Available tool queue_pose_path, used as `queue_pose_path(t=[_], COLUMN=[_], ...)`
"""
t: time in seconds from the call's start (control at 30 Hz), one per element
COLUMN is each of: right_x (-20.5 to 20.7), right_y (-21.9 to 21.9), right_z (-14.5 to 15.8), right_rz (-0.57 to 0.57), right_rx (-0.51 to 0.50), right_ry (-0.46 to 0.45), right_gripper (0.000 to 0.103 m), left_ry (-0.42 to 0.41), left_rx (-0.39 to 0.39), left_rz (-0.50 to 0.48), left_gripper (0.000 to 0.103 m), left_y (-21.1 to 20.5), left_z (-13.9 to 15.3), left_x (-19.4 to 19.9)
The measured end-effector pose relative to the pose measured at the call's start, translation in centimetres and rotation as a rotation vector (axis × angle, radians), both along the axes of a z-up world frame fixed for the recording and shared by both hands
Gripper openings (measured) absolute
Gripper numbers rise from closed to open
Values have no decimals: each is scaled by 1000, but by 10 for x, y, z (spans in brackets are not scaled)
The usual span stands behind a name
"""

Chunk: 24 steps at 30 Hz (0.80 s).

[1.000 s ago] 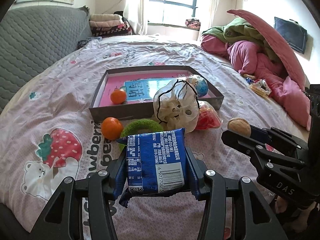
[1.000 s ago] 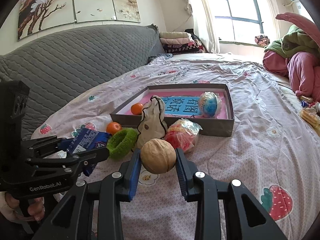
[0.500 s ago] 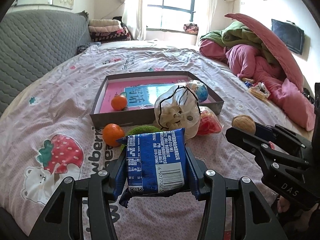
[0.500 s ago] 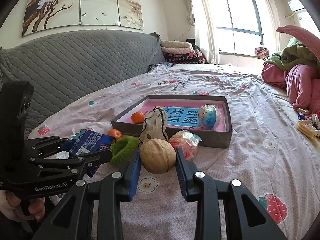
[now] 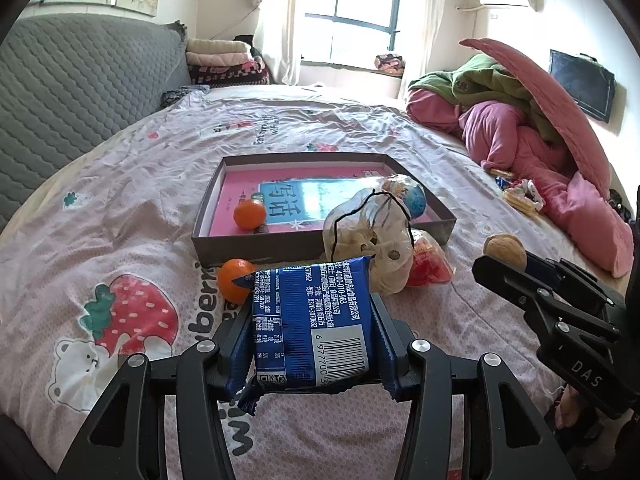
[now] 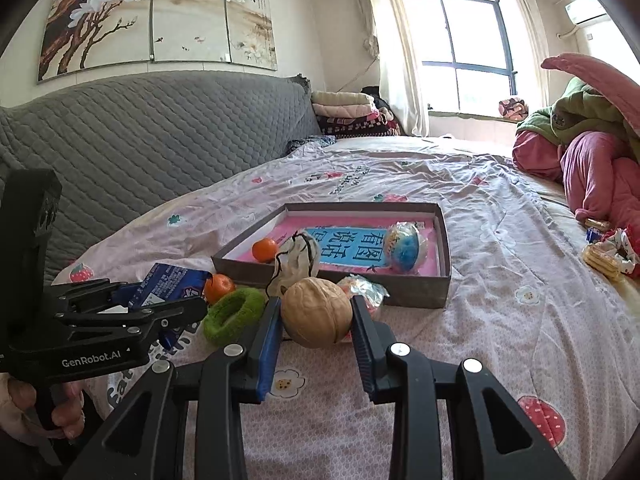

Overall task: Organize objects
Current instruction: 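Lift the snack packet with left gripper while right gripper lifts the walnut toward the grey box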

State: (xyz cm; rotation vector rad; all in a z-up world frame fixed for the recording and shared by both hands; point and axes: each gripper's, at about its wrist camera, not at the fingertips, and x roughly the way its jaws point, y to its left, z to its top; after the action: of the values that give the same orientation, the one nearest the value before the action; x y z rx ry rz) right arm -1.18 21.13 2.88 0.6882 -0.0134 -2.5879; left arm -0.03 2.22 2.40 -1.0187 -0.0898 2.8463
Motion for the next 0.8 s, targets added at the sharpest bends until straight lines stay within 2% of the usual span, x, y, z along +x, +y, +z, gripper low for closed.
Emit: queue_pose_path(t=[0.8], right_x=[-4], right_y=[-8], right_z=[9], right_rz=[-8], right_rx=[17], right_ry=[45], right_gripper=[34], left_ry=[65], left_rx=[4], left_rz=[24], left_gripper=[53], left_y=[-10], left_z=[27], left_x=[-17])
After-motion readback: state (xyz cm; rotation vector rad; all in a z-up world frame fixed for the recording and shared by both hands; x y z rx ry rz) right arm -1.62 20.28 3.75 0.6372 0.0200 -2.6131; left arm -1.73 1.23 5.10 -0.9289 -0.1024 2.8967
